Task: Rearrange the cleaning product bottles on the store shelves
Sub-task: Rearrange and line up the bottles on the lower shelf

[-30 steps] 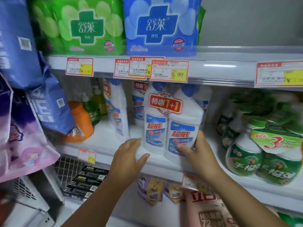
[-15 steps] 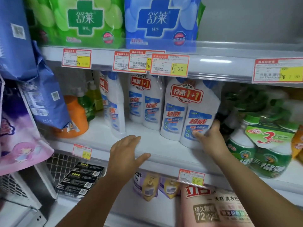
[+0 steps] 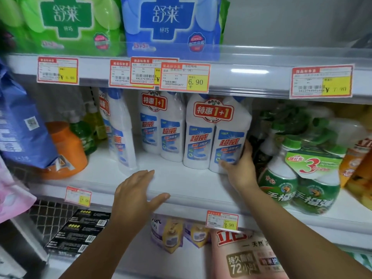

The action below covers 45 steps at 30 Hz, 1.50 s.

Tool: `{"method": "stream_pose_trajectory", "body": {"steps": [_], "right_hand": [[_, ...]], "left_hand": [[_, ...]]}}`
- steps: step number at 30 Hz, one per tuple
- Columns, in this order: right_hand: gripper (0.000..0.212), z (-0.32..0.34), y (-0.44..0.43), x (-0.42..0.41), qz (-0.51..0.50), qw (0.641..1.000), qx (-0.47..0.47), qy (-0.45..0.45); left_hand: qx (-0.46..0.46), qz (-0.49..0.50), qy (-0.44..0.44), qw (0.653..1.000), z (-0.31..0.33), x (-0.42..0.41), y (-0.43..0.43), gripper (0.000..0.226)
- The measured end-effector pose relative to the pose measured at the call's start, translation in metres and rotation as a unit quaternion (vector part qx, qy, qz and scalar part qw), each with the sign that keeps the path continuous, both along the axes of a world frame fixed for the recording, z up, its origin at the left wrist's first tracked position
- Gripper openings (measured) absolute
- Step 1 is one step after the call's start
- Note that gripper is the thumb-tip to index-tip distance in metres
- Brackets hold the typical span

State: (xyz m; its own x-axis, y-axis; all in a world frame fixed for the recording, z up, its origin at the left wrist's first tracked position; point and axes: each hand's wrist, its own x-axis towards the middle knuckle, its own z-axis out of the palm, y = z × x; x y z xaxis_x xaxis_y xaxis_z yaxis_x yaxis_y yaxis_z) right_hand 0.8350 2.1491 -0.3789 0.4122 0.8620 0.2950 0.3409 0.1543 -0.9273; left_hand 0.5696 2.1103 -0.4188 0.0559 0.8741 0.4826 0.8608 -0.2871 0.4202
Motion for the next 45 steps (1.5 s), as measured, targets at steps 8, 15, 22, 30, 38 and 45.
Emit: {"method": "stream_pose_trajectory", "body": {"steps": [8, 15, 22, 30, 38, 45], "right_hand": [[0.075, -0.001, 0.007, 0.003, -0.02, 1.0, 0.005, -0.008], [0.074, -0.001, 0.012, 0.004, -0.013, 1.0, 0.009, 0.004], [0.074, 0.003, 0.011, 0.004, -0.01, 1.0, -0.02, -0.002], [0.06, 0.008, -0.022, -0.054, -0.033, 0.971, 0.089, -0.221], [0.054, 0.027, 0.018, -0.116, 0.13, 0.985, 0.065, -0.097], [0.075, 0.024, 0.036, -0.146, 0.069, 0.993, 0.081, -0.046]], "left_hand": [[-0.009, 0.0, 0.001, 1.0, -0.001, 0.0, -0.001, 0.068], [-0.014, -0.001, 0.001, 1.0, -0.001, 0.0, -0.003, 0.067], [-0.018, -0.003, -0.004, 1.0, -0.002, 0.0, -0.003, 0.067], [-0.022, -0.008, -0.022, 0.999, 0.0, -0.003, -0.004, 0.07], [-0.021, 0.004, -0.017, 1.0, -0.004, -0.02, 0.0, 0.073], [-0.01, 0.004, -0.035, 0.999, -0.008, -0.032, -0.001, 0.074]]}}
